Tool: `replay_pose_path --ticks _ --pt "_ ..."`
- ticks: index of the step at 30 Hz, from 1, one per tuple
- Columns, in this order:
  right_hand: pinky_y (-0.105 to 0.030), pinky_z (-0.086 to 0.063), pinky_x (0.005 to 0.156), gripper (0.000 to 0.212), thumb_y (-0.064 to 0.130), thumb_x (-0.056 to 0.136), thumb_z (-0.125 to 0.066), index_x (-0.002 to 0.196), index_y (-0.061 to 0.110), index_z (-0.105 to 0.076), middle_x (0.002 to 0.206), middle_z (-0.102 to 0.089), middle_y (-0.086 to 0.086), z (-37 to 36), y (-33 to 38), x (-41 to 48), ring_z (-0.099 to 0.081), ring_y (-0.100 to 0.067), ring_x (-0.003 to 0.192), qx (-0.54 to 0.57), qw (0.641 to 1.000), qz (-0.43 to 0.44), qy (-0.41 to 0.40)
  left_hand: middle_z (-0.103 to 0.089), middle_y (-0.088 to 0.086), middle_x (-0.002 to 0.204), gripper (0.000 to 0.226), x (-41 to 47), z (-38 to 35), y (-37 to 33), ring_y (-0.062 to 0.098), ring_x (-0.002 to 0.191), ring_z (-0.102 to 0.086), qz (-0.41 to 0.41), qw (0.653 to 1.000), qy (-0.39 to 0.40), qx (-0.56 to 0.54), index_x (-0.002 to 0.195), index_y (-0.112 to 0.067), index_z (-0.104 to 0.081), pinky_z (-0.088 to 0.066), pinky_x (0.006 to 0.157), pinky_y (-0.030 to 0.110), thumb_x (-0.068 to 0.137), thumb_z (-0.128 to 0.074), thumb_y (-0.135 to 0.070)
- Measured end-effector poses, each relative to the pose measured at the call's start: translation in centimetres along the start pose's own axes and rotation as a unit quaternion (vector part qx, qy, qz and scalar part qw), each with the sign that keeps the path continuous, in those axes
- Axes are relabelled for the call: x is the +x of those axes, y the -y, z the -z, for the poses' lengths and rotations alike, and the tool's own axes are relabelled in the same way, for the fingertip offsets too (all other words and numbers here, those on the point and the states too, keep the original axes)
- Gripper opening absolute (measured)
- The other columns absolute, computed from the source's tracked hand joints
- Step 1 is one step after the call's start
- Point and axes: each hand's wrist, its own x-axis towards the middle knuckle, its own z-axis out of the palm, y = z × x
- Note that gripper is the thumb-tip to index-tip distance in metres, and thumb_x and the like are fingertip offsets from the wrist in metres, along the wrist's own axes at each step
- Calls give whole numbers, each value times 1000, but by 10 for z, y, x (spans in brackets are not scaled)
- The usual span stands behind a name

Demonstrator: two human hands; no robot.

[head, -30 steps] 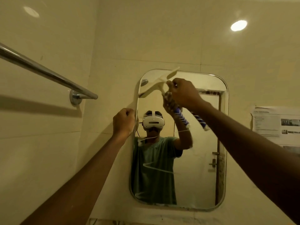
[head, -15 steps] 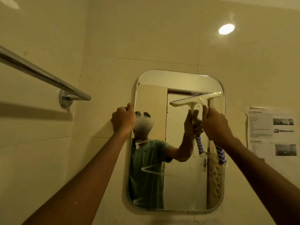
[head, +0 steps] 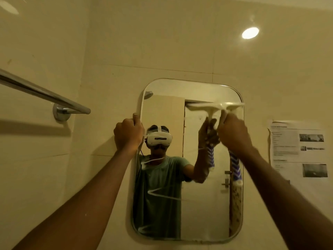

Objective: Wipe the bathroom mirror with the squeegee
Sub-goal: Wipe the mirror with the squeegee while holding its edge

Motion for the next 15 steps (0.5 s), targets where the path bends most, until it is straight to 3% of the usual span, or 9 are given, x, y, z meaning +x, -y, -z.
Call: replay_pose_path --ticks 4,8,12,15 --pt "-22 -42 44 42 42 103 -32 84 15 -57 61 -60 1 -5 -20 -54 -58 -10 49 -16 999 -21 42 -48 0 53 54 1 1 -1 2 48 -30 -1 1000 8 18 76 1 -67 -18 45 19 102 -35 -34" --pt "-16 -36 36 54 39 105 -28 63 17 -54 51 -55 3 21 10 -1 -51 -6 35 -31 1000 2 -2 -53 4 58 52 0 1 2 14 54 -44 -19 999 18 40 81 1 -67 -26 45 23 101 -35 -34" --pt "-29 -49 58 53 41 104 -26 66 14 -53 64 -59 -3 38 40 69 -59 -19 54 -10 1000 -8 -23 -47 1 59 51 0 -1 3 14 56 -40 -25 999 5 48 79 1 -67 -21 46 22 101 -36 -33" --pt "-29 -48 54 50 41 105 -26 69 16 -52 63 -58 -1 31 32 61 -58 -17 54 -9 1000 -7 -17 -46 0 53 52 1 -5 5 14 53 -43 -28 998 3 48 74 0 -66 -24 44 22 101 -36 -33"
